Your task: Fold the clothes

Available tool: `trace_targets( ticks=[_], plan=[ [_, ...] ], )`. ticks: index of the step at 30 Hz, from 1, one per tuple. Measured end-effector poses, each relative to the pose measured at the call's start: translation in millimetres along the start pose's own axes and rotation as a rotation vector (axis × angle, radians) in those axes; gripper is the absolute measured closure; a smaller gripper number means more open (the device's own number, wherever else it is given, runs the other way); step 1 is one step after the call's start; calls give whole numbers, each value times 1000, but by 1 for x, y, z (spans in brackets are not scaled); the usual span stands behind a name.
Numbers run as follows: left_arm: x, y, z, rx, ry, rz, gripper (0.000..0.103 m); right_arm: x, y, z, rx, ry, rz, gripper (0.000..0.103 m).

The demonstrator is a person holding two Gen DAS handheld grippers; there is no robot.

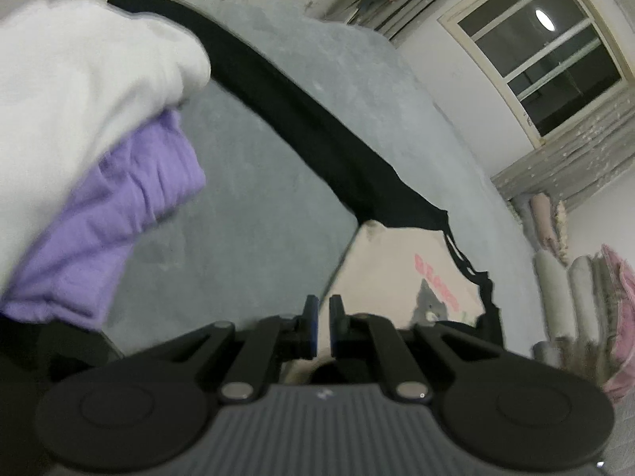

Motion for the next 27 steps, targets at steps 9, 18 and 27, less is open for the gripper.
trace_targets(
  ticks=[9,18,27],
  plan=[
    [-14,20,7,-64,-70,152,98,-35,1,4,75,-170,56,98],
    [-41,48,7,-171,-118,392,89,-26,14,-12,117,-118,123,89],
    [-72,56,24,-150,-143,605,65,-44,96,-10,-107,-113,369,78]
  ],
)
Point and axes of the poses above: each gripper's, at about its wrist camera, not at the fingertips, and z roughly the way its jaws point, y to its right, x to its top, the point moved 7 cm from there along z, roughly the way its jaws point, and after that the axes turned 13 degrees about y, right-handed, at the moved point
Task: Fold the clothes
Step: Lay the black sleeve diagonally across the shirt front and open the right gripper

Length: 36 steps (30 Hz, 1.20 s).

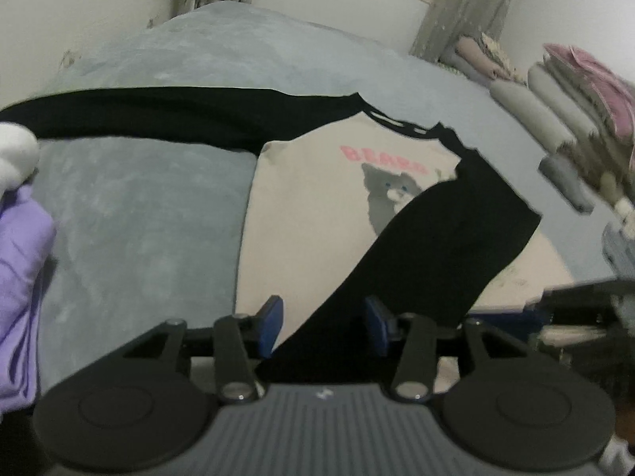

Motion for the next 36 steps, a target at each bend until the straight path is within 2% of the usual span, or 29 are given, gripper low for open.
trace_targets(
  ticks=[1,2,4,7,8,10,15,18,20,22,23,24,25,26,27,28,29,30,31,33,34,36],
  plan=[
    [-1,1,2,15,1,22,86,1,12,1,-19,10,46,78],
    [-2,0,4,28,0,39,98,2,23,2,-38,20,92,78],
    [-1,-2,4,25,0,26,100,4,39,4,-53,54,166,78],
    [5,-8,-4,2,24,-26,101,8,51,4,-60,108,260,84],
    [8,-10,-7,-8,36,-42,101,9,54,4,-62,125,291,92],
    [13,-15,-12,-16,52,-65,101,9,58,5,-63,136,335,100],
    [12,-20,-7,-4,35,-72,101,21,54,-10,-54,169,334,100],
    [16,-25,-8,11,48,-84,102,25,64,-19,-96,171,322,100],
    [16,-28,-7,6,46,-88,102,18,78,-18,-139,138,346,98],
    [13,-27,-4,3,22,-91,99,10,91,-15,-172,109,377,88],
    [12,-25,-4,0,23,-85,98,8,95,-14,-173,105,394,86],
    [13,-22,-4,-8,29,-77,90,7,97,-14,-164,108,413,83],
    [14,-19,-4,-16,36,-68,78,7,97,-13,-158,112,426,77],
    [13,-16,-3,-12,38,-46,71,8,95,-12,-155,119,433,67],
    [10,-13,0,4,35,-15,67,9,93,-11,-152,125,436,62],
    [8,-11,3,19,32,15,68,9,89,-8,-153,129,426,52],
    [6,-8,5,34,29,46,69,9,84,-5,-165,131,397,50],
    [4,-6,8,49,26,76,76,9,80,-3,-184,131,358,50],
    [2,-3,10,64,23,107,88,9,77,-1,-209,132,320,54],
    [1,-1,12,80,23,143,96,8,73,2,-273,129,246,89],
    [1,-2,11,87,24,140,99,7,74,2,-295,125,226,99],
    [2,-6,8,104,27,129,102,8,76,-1,-293,113,226,100]
  ],
)
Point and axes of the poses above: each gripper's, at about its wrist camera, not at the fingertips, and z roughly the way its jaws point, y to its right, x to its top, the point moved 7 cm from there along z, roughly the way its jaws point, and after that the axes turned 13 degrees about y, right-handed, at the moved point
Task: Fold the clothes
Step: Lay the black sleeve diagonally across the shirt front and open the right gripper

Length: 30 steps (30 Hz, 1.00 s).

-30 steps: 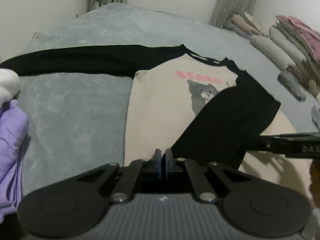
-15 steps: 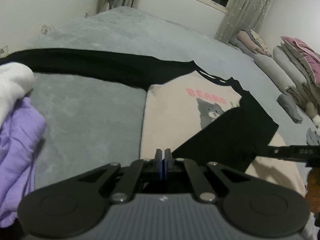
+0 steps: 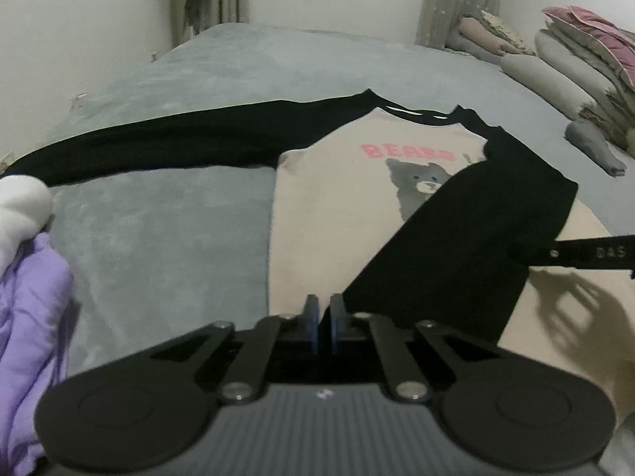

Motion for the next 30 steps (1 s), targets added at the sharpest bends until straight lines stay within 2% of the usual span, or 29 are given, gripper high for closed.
trace_targets(
  ticks=[7,10,11,12,13,14,16,17,18,19,21,22,23,27,30],
  plan=[
    [8,-12,-12,-7,31,-48,102,4,-6,-14,2,-43,-114,100],
    [11,-5,-12,-21,47,-42,98,6,-12,-15,3,7,-177,99],
    [12,-3,-12,-26,53,-40,97,8,-15,-16,-1,39,-190,93],
    [14,-2,-13,-29,62,-40,89,11,-16,-17,2,63,-189,88],
    [15,-1,-12,-30,68,-37,74,13,-17,-19,8,81,-179,74],
    [15,0,-11,-29,68,-33,70,14,-17,-19,11,94,-175,62],
    [12,3,-4,-16,48,-17,70,8,-18,-12,2,74,-201,59],
    [10,5,1,-10,38,-1,71,3,-18,-6,-9,43,-226,59],
    [7,7,4,-5,29,17,78,-3,-17,-2,-18,16,-257,59],
    [5,9,7,-5,25,34,91,-6,-18,-1,-23,2,-286,59],
    [3,13,8,-7,22,56,100,-7,-20,-3,-33,-17,-337,74],
    [2,13,7,-2,20,53,100,-8,-22,-5,-38,-26,-362,91],
    [2,12,6,3,19,50,101,-9,-22,-6,-38,-34,-378,94],
    [3,4,-5,-2,26,-2,101,-10,-19,-12,-18,-52,-380,96],
    [4,0,-9,-10,31,-21,101,-6,-23,-21,5,-35,-396,96]
  ],
)
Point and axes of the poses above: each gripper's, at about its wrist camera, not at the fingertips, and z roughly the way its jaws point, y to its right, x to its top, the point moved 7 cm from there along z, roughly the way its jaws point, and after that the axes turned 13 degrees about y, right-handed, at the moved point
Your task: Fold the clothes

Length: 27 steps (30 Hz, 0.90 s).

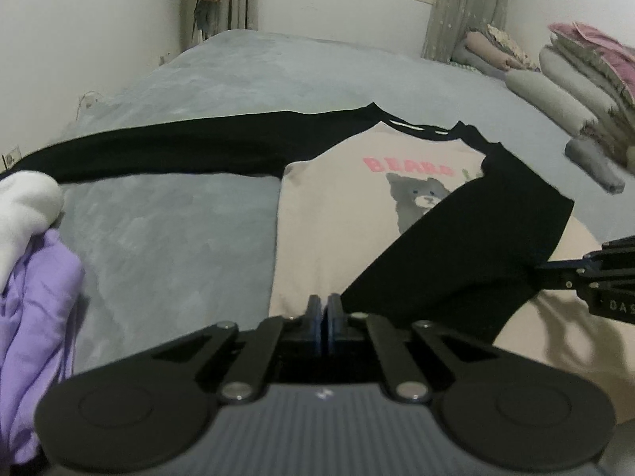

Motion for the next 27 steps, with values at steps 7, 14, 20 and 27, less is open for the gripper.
trace_targets(
  ticks=[7,14,20,27],
  plan=[
    [1,0,-2,5,4,-7,101,0,9,-7,37,-17,18,99],
    [0,1,-3,13,-4,-11,102,8,37,-15,0,59,130,96],
    [-3,-5,0,51,-22,2,102,9,73,-12,-160,100,194,85],
    [-2,-1,-3,22,-14,-5,102,28,100,-11,-195,184,181,62]
  ],
)
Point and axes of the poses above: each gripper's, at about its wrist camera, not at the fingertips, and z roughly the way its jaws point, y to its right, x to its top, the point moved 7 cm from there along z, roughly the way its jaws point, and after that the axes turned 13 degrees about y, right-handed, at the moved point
